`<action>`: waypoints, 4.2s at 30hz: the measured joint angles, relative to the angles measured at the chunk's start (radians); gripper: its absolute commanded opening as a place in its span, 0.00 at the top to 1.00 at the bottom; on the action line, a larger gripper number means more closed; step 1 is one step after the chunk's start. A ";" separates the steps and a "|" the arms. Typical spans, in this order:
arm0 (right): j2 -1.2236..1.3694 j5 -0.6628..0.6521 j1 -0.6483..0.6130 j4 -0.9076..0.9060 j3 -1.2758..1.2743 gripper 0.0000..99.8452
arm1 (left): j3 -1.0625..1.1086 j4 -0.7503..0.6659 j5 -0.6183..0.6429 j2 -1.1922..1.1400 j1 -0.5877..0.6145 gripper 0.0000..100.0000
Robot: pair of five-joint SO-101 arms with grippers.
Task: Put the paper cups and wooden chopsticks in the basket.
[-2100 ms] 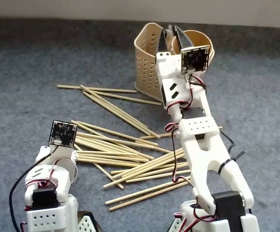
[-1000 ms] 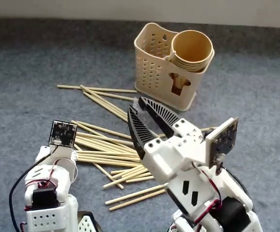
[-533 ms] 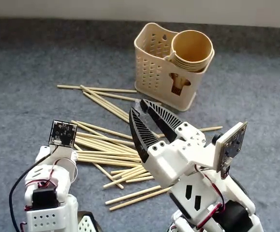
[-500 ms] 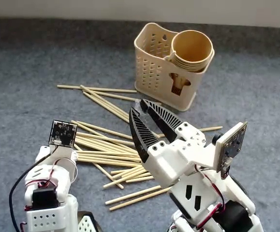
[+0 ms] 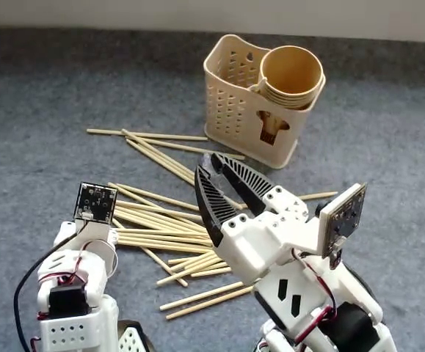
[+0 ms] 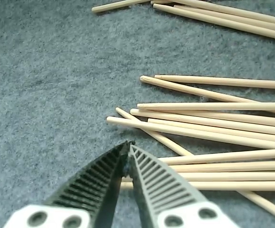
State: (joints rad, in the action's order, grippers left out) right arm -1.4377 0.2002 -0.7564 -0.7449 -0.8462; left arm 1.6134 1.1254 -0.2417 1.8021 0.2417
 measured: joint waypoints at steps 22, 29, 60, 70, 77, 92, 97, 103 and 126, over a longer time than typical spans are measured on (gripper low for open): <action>0.000 -0.048 0.000 -0.137 -0.015 0.89 | 0.000 0.000 0.000 0.000 0.000 0.99; 0.250 -0.068 0.074 -0.264 0.094 0.89 | 0.000 0.000 0.000 0.000 0.000 0.99; 1.146 0.279 0.692 -0.476 0.454 0.89 | 0.061 0.000 0.000 0.000 0.044 0.99; 1.369 0.299 0.718 -0.376 0.460 0.89 | 0.061 0.000 0.000 0.000 0.044 0.99; 1.528 0.431 0.786 -0.376 0.497 0.89 | 0.061 0.000 0.000 0.000 0.044 0.99; 1.820 0.454 0.833 -0.451 0.763 0.89 | 0.061 0.000 0.000 0.000 0.080 0.99; 1.823 0.454 0.833 -0.477 0.769 0.90 | 0.061 0.000 0.000 0.000 0.080 0.99; 1.824 0.454 0.835 -0.526 0.769 0.99 | 0.061 0.000 0.000 0.000 0.080 0.99; 1.665 0.454 0.832 -0.697 0.841 0.99 | 0.061 0.000 0.000 0.000 0.080 0.99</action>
State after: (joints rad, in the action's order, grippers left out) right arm 0.2271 0.6544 0.0752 -1.4415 -0.0054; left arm 1.6747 1.1254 -0.2417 1.8021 0.3214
